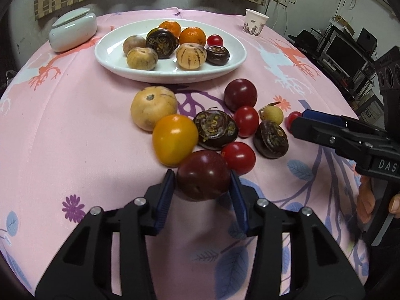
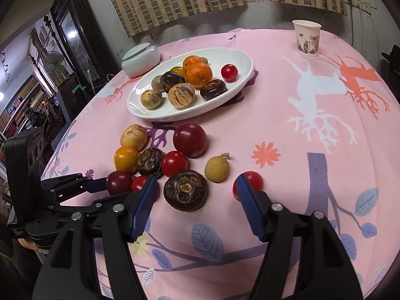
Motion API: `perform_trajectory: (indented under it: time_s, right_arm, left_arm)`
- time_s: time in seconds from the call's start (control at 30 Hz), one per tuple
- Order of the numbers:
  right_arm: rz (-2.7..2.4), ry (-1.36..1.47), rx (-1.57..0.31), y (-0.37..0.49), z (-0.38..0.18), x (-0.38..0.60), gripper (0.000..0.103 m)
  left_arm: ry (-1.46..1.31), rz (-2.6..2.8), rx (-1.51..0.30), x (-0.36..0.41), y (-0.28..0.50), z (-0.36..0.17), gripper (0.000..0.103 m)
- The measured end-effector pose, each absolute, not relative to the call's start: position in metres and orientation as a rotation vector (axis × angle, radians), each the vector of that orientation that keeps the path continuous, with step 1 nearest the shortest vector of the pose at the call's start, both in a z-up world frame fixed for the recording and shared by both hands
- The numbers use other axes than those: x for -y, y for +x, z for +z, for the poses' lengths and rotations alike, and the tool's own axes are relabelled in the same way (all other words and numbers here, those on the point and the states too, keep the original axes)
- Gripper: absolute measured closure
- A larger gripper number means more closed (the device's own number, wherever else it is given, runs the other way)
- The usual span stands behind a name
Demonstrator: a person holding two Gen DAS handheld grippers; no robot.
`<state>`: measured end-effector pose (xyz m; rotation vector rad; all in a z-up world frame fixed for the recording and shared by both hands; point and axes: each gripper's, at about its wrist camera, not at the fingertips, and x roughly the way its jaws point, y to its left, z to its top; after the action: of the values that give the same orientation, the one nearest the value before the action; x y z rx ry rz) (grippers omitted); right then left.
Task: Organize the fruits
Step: 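Grasp the dark red tomato with the left tool, then grasp a red cherry tomato with the right tool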
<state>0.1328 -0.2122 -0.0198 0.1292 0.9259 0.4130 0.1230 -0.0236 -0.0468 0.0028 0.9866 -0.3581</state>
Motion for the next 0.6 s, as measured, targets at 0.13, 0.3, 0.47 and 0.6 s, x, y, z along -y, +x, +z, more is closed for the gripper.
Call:
perform_trajectory:
  time_s: [0.13,0.3,0.47,0.6]
  right_arm:
    - [0.415,0.093,-0.933,0.131,-0.019,0.208,0.037]
    - [0.345,-0.074,-0.897,0.126,-0.014,0.206,0.037]
    - [0.265,-0.199,-0.913,0.130,-0.023,0.213,0.037]
    - [0.228,-0.191,-0.943,0.138,-0.035,0.218,0.037]
  left_arm:
    - [0.019,-0.353,-0.979,0.026,0.122,-0.046,0.063]
    - [-0.011,-0.364,-0.990,0.021,0.119,-0.039,0.063]
    - [0.000,-0.357,-1.002,0.021,0.117,-0.039,0.063]
    - [0.010,-0.347,-1.016,0.022,0.118,-0.042,0.063]
